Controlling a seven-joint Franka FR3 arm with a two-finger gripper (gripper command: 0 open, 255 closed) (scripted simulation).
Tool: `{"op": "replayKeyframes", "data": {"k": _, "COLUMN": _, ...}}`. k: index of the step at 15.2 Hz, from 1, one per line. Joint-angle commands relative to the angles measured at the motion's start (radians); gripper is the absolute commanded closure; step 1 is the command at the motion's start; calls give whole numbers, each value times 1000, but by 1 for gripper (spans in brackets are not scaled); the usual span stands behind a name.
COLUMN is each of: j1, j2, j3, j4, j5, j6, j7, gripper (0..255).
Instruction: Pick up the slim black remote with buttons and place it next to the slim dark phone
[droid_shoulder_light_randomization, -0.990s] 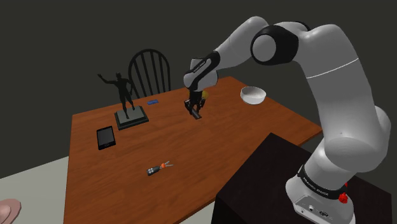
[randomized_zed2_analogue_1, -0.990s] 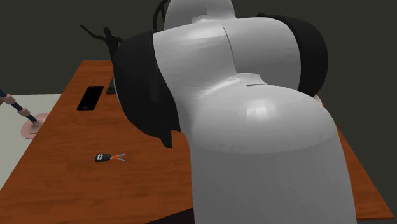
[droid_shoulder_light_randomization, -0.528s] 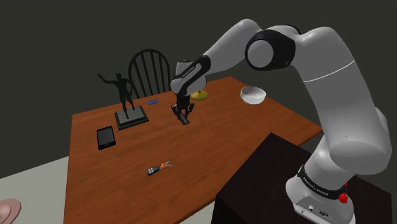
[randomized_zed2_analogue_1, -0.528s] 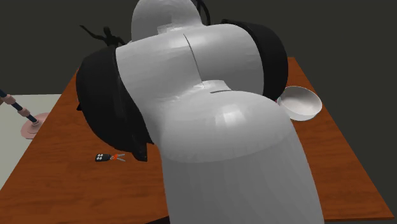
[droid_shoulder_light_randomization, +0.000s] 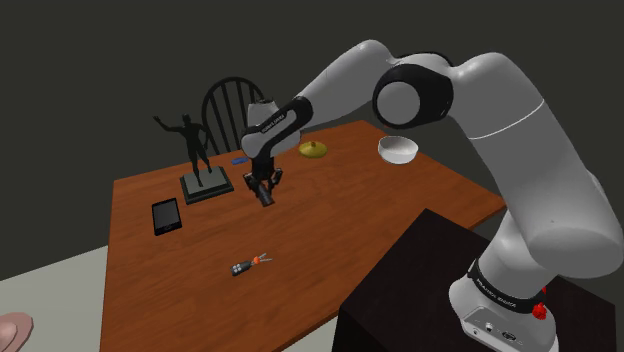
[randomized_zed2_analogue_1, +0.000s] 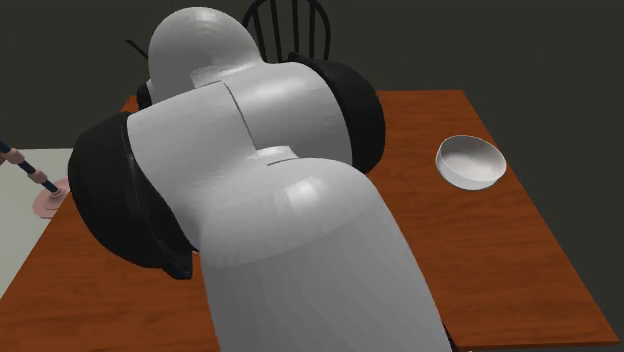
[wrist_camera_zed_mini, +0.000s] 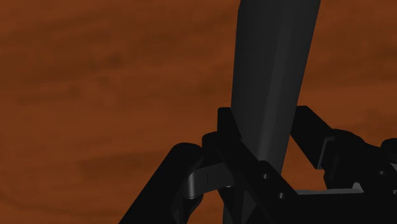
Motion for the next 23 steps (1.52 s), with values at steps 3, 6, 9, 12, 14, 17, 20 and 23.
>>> {"op": "replayKeyframes", "data": {"k": 3, "j1": 66, "j2": 63, "j3": 3, "j4": 116, "j5": -11, "j6": -46, "j7": 81, "gripper": 255}}
{"op": "replayKeyframes", "data": {"k": 6, "j1": 111, "j2": 123, "j3": 5, "j4": 226, "j5": -19, "j6": -93, "j7": 138, "gripper": 255}}
{"op": "replayKeyframes", "data": {"k": 9, "j1": 154, "j2": 199, "j3": 6, "j4": 368, "j5": -27, "j6": -155, "j7": 193, "gripper": 255}}
{"op": "replayKeyframes", "data": {"k": 12, "j1": 195, "j2": 307, "j3": 7, "j4": 568, "j5": -35, "j6": -243, "j7": 248, "gripper": 255}}
{"op": "replayKeyframes", "data": {"k": 14, "j1": 203, "j2": 347, "j3": 8, "j4": 627, "j5": -36, "j6": -262, "j7": 259, "gripper": 255}}
{"op": "replayKeyframes", "data": {"k": 17, "j1": 202, "j2": 380, "j3": 8, "j4": 647, "j5": -36, "j6": -249, "j7": 258, "gripper": 255}}
{"op": "replayKeyframes", "data": {"k": 20, "j1": 202, "j2": 417, "j3": 9, "j4": 675, "j5": -36, "j6": -239, "j7": 257, "gripper": 255}}
{"op": "replayKeyframes", "data": {"k": 23, "j1": 201, "j2": 459, "j3": 9, "j4": 710, "j5": -36, "j6": -233, "j7": 257, "gripper": 255}}
